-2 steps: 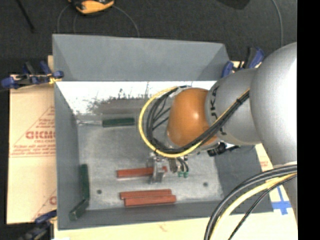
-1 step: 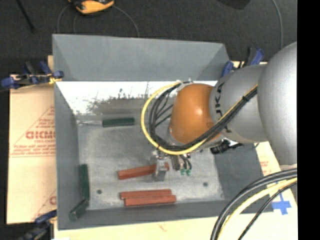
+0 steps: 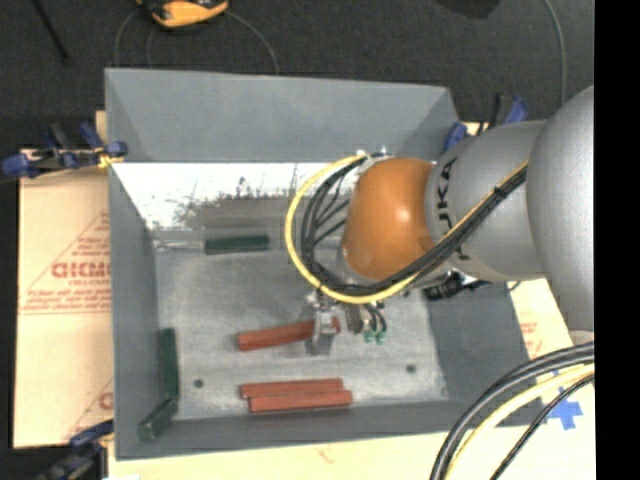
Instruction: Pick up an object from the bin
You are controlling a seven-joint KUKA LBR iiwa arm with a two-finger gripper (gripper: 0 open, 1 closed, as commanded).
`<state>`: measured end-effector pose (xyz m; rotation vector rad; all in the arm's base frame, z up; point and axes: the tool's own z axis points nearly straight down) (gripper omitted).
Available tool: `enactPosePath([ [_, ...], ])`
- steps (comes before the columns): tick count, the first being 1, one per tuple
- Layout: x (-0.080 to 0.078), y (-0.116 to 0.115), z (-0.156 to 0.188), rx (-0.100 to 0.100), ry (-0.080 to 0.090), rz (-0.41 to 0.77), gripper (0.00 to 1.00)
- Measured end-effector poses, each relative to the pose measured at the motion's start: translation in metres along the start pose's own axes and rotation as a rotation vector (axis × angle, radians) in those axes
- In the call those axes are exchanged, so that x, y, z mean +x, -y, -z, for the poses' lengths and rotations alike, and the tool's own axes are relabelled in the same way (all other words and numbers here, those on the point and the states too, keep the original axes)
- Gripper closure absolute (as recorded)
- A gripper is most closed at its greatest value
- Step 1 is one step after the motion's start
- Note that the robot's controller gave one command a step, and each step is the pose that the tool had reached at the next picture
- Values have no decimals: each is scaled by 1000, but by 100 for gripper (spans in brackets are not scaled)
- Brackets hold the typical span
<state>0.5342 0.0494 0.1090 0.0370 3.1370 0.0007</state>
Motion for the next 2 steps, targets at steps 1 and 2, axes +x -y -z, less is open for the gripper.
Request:
enactPosePath([
  [1,1,0,9,0,-1,0,100],
  [2,1,0,20,0,-1,0,100],
])
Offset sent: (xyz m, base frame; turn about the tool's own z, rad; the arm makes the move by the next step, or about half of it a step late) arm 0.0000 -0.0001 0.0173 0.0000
